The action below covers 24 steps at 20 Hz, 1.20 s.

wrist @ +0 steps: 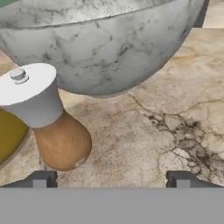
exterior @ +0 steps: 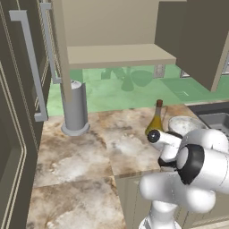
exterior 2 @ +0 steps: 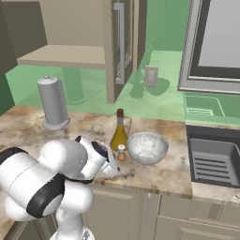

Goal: Retrieve the bottle and the shaker from the cabinet and place them next to the mixing bowl on the counter. Then add garlic from the fridge to the mixing bowl.

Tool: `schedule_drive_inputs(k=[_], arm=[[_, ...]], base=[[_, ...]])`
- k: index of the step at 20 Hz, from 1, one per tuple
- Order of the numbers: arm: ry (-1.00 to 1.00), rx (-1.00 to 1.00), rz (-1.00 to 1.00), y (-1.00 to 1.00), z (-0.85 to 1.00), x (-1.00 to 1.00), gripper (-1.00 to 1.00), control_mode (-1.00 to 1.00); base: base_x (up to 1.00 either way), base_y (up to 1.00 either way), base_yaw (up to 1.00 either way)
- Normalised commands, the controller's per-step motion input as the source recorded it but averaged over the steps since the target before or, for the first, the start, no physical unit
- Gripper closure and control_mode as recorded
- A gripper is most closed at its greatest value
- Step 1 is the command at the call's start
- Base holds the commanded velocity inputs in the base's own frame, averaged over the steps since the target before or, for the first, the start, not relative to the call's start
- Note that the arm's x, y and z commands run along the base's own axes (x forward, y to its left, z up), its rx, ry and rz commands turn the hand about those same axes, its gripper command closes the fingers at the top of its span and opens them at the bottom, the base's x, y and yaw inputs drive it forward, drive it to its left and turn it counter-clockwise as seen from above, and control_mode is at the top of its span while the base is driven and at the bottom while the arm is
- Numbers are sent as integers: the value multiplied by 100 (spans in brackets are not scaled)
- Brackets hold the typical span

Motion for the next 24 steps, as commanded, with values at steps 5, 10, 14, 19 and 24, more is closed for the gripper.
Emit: schedule_drive_inputs(k=[5,10,14,19,24], arm=[[11,0,0,16,99,-12,-100,-100],[30,0,4,24,98,-20,-100,-100],[35,13,16,30,23,-39,-100,-100],[24,35,45,9,-3,-3,-100,-100],[4,16,44,28,-28,0,-100,-100]], base=[[0,0,0],[0,0,0],[0,0,0],[0,0,0],[0,0,0]])
